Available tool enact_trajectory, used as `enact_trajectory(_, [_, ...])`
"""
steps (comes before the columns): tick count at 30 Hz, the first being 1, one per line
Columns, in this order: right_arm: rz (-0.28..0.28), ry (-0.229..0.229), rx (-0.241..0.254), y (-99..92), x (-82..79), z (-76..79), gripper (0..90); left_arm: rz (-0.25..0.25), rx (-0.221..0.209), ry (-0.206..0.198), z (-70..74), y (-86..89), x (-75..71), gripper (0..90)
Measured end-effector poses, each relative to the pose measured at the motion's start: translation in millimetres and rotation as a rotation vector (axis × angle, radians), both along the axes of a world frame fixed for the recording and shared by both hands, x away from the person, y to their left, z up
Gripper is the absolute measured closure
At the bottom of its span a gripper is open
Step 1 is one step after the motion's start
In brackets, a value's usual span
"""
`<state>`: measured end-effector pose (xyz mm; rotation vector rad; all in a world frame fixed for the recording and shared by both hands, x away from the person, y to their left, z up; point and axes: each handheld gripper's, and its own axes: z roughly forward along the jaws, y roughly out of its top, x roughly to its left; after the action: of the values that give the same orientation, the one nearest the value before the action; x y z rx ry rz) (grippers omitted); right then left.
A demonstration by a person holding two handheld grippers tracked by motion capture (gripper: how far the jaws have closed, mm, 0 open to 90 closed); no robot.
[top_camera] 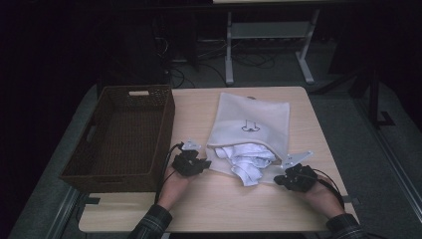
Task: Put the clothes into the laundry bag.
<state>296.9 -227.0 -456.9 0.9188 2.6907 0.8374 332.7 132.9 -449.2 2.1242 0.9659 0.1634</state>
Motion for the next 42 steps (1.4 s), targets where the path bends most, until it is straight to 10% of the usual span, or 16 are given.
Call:
enact_trajectory(12, [-0.098,-0.05,-0.015,-14.0,16.1,-1.6,85.4,-0.035,-0.006,0.004,-1.0,-10.5,-35.8,83.3])
enact_trajectory(21, [-0.087,-0.031,0.185,-12.7,13.0,27.1,59.4,-0.072,-0.032,0.017,-2.2,-13.2,-34.6,84.1])
enact_trajectory(29, [-0.054,-0.075,0.267,20.6,21.2,50.8,44.6,-0.085,-0.04,0.014,-2.6,-16.4,-35.5,84.0])
enact_trajectory(42, [-0.037,-0.098,0.18,71.1,50.2,46.1,49.2,-0.097,-0.058,0.021,-3.7,-18.2,-35.7,84.1])
